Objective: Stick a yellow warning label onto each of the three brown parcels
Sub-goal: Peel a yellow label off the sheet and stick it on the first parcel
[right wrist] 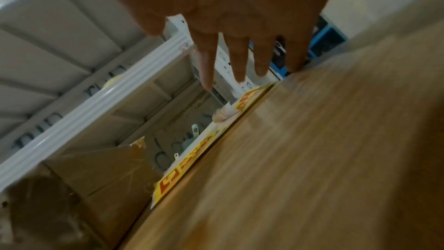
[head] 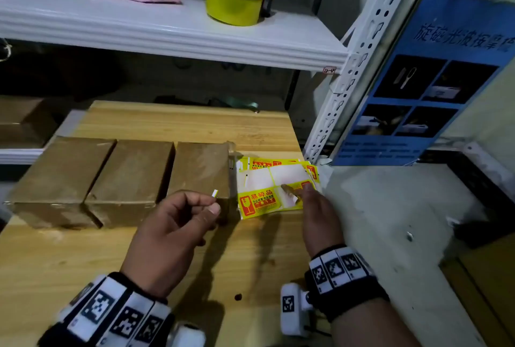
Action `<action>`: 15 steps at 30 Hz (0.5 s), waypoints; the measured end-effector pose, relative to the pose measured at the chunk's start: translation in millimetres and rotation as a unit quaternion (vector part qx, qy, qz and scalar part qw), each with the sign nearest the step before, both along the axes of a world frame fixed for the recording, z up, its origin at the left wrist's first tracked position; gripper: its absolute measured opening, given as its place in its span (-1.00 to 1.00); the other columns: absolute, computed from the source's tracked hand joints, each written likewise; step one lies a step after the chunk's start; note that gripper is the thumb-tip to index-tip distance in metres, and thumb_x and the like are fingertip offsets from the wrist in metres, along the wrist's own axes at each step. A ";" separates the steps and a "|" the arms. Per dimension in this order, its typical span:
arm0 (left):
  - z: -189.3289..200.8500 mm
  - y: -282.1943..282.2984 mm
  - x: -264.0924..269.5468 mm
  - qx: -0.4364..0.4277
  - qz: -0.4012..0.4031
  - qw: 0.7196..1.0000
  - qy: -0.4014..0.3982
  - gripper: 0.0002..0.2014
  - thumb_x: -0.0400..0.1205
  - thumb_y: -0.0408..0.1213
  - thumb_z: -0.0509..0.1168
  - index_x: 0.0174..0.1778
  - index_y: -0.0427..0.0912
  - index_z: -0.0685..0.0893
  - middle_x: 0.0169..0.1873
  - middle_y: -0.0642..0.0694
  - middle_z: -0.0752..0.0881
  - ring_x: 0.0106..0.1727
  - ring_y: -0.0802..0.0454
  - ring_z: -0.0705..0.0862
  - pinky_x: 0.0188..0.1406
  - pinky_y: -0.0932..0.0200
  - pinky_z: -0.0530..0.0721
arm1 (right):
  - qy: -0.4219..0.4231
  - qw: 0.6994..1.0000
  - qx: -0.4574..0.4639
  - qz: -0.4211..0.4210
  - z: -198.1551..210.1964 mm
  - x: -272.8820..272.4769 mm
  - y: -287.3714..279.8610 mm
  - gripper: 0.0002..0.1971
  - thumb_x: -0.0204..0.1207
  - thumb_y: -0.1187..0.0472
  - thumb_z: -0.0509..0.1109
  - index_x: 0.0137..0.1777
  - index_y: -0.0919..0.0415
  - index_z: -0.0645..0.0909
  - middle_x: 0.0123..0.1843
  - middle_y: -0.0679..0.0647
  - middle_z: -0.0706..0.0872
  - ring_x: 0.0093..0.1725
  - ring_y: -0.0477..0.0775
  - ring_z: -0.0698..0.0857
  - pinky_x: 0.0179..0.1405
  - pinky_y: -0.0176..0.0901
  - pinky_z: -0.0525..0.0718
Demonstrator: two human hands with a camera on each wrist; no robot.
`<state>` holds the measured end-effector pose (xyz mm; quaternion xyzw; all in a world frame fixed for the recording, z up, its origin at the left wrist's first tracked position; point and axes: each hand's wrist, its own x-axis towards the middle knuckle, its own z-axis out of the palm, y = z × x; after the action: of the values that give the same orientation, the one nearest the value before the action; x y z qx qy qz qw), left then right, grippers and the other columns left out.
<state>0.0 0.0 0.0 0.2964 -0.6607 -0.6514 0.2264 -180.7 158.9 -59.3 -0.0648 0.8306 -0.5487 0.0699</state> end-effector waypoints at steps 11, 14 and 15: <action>-11.9 3.3 4.5 0.030 -0.017 0.999 -0.020 -0.92 0.61 -0.34 0.47 -0.01 -0.24 0.80 -0.13 -0.28 0.81 -0.26 0.04 0.75 -0.33 0.12 0.66 | 0.023 0.974 0.174 0.145 -16.6 -3.1 -4.4 0.04 0.32 -0.60 -0.37 0.53 -0.13 0.59 0.55 0.07 0.65 0.58 0.18 0.53 0.64 0.14 0.36; -13.9 4.5 2.9 0.043 -0.020 0.999 -0.025 -0.91 0.62 -0.39 0.43 0.01 -0.28 0.78 -0.10 -0.36 0.81 -0.24 0.00 0.74 -0.30 0.07 0.65 | 0.050 0.987 0.116 0.097 -11.6 1.4 -2.0 -0.11 0.39 -0.63 -0.17 0.37 -0.19 0.72 0.39 -0.02 0.77 0.45 0.13 0.66 0.52 0.13 0.51; -14.8 5.0 2.2 0.051 -0.021 0.998 -0.029 -0.90 0.62 -0.39 0.43 0.02 -0.29 0.78 -0.08 -0.38 0.81 -0.22 -0.03 0.74 -0.27 0.04 0.65 | 0.081 0.990 0.085 0.079 -9.1 2.6 -0.6 -0.17 0.43 -0.64 -0.11 0.29 -0.18 0.75 0.29 -0.07 0.82 0.36 0.08 0.71 0.43 0.11 0.59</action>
<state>2.2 5.0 -14.8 0.3129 -0.6390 -0.6798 0.1779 -178.1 158.3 -68.4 -0.1687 0.8692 -0.4620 0.0508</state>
